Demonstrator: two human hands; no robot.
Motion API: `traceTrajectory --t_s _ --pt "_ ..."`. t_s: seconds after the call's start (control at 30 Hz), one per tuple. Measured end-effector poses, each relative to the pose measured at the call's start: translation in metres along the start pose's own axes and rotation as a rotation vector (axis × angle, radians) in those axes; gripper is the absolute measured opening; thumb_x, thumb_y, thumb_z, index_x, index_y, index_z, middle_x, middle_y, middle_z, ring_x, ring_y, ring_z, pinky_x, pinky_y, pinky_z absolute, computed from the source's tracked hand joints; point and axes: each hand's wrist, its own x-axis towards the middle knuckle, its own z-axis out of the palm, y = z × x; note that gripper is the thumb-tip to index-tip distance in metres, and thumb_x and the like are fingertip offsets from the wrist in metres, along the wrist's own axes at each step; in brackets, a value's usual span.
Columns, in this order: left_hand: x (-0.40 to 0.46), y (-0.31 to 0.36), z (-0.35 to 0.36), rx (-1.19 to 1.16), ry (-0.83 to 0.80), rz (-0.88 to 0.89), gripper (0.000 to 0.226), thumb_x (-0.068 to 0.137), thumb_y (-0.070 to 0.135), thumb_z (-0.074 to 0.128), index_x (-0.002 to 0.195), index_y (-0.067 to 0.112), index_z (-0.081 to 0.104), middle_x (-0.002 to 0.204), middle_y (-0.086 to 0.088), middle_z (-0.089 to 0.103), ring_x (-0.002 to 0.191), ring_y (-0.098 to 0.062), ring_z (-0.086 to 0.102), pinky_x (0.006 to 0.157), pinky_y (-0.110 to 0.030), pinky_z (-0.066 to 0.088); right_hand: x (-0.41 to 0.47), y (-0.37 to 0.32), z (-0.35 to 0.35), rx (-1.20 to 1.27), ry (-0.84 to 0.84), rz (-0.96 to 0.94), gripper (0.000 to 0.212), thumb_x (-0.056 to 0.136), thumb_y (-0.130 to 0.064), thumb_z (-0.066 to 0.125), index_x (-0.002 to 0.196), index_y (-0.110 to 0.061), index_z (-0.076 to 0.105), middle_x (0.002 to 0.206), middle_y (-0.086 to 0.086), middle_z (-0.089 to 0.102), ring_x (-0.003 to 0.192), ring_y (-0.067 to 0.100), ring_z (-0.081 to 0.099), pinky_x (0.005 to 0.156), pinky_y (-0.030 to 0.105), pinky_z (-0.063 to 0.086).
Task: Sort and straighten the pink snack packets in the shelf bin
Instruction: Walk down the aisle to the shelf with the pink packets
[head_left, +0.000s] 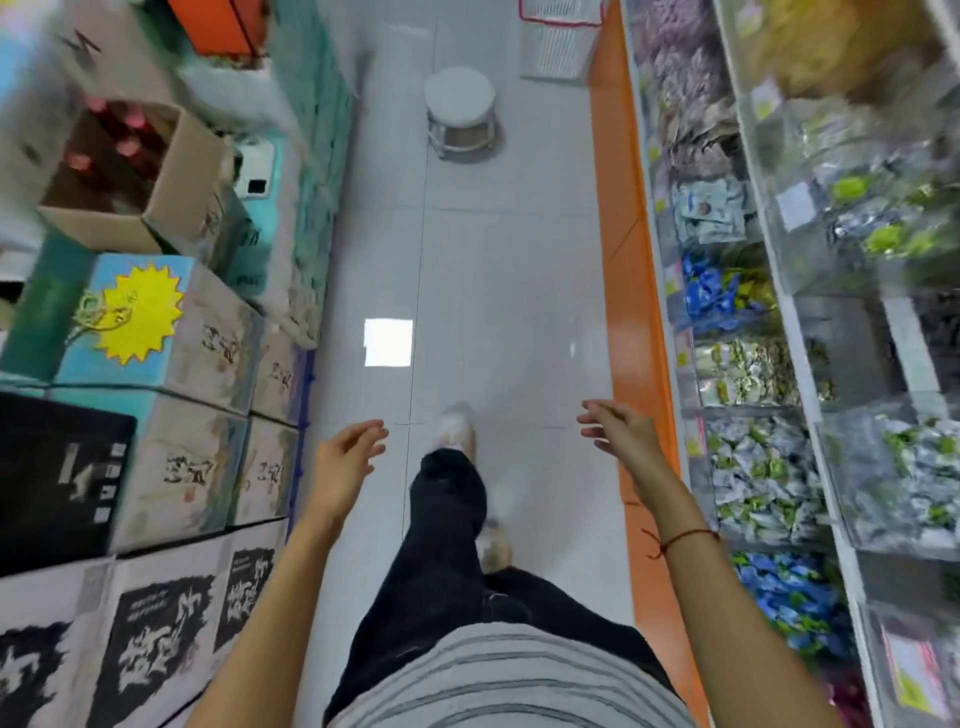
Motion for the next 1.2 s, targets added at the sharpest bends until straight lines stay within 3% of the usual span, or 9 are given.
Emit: traceTrajectory --t_s 0.53,0.83,1.03,1.2 --pt "0.318 0.276 0.085 0.046 -0.074 0.058 0.022 0.098 0.019 0.051 0.115 0.012 0.063 0.109 -0.003 0.067 0.097 -0.017 0.062 0.086 -0.031 0.048 0.266 -0.228 0.003 0.125 0.145 0.056 0.016 0.098 -0.020 0.051 0.107 -0.016 0.064 0.099 0.003 0.067 0.084 0.011 0.063 0.075 0.021 0.049" --pt "0.468 0.412 0.151 0.040 -0.072 0.051 0.017 0.097 0.020 0.051 0.110 0.017 0.063 0.109 -0.004 0.067 0.097 -0.017 0.063 0.091 -0.034 0.049 0.447 -0.385 -0.010 0.101 0.092 0.034 0.017 0.096 -0.016 0.052 0.107 -0.014 0.064 0.091 0.001 0.067 0.080 0.011 0.063 0.084 0.027 0.049" --pt "0.566 0.484 0.168 0.036 -0.027 0.013 0.025 0.098 0.020 0.050 0.118 0.012 0.062 0.109 -0.001 0.067 0.095 -0.014 0.063 0.085 -0.030 0.047 0.548 -0.481 0.000 0.049 0.060 0.032 0.014 0.095 -0.018 0.055 0.104 -0.013 0.065 0.089 0.000 0.067 0.077 0.009 0.062 0.074 0.020 0.048" --pt "0.661 0.553 0.191 0.024 -0.034 0.005 0.017 0.097 0.019 0.052 0.109 0.015 0.063 0.105 -0.002 0.067 0.091 -0.013 0.063 0.081 -0.029 0.047 0.637 -0.550 0.018 0.078 0.070 0.046 0.016 0.097 -0.016 0.051 0.106 -0.012 0.064 0.097 0.008 0.065 0.080 0.014 0.061 0.075 0.021 0.047"
